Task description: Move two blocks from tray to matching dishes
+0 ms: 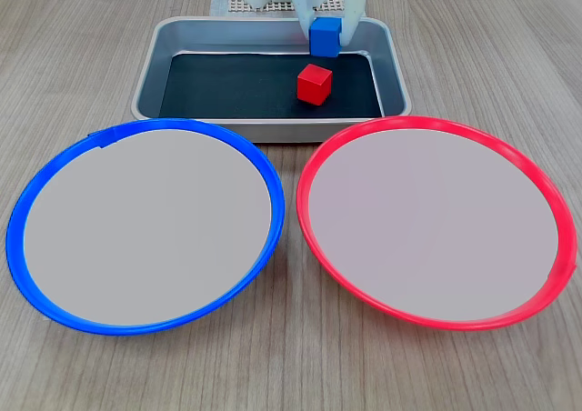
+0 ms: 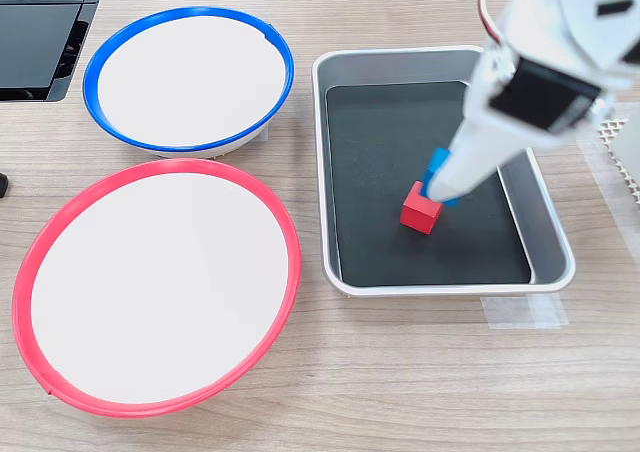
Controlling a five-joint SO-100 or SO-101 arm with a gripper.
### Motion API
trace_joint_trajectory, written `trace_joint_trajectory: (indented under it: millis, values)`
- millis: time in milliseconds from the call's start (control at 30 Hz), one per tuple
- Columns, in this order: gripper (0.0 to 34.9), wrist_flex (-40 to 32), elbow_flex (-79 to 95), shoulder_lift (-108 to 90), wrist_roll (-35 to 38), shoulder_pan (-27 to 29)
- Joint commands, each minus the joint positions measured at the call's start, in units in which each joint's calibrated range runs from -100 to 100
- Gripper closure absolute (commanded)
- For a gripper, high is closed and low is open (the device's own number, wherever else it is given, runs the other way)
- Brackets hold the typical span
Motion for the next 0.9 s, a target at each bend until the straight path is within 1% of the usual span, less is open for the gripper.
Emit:
trace_joint_trajectory:
  millis: [0,100,133,200,267,333,367,433,533,567,600,633,667,700,733,767,800,833,867]
  values:
    - [34.7,-2.0,-16.7,6.3,-5.0,5.8]
    - [34.7,-2.9,-27.7,17.8,-6.9,11.8]
    - [34.7,-3.1,-34.1,25.4,-7.5,14.6]
    - [34.7,-4.2,-41.6,35.6,-7.8,17.9]
    - [34.7,-7.3,-44.8,41.5,-7.7,19.7]
    - [34.6,-14.7,-46.1,47.8,-6.7,21.4]
    - [34.6,-16.7,-46.1,49.2,-6.3,21.7]
    - [34.1,-19.2,-46.1,50.9,-5.8,21.8]
    - [33.6,-20.5,-46.1,51.8,-5.6,21.9]
    - [32.6,-20.8,-46.1,51.8,-5.7,21.9]
    - [26.8,-20.8,-46.0,51.8,-5.7,21.9]
    - [17.5,-20.8,-45.7,51.5,-5.8,21.9]
    - [12.7,-20.8,-45.4,51.0,-5.8,21.9]
    - [5.8,-20.4,-44.8,50.1,-5.9,21.9]
    - [2.1,-20.3,-43.9,48.9,-6.1,21.7]
    - [1.5,-20.3,-42.6,47.1,-6.4,21.4]
    - [2.2,-20.0,-41.2,45.0,-7.0,21.0]
    - [6.6,-19.2,-39.9,42.2,-7.9,20.3]
    - [9.8,-18.4,-39.0,40.4,-8.4,19.8]
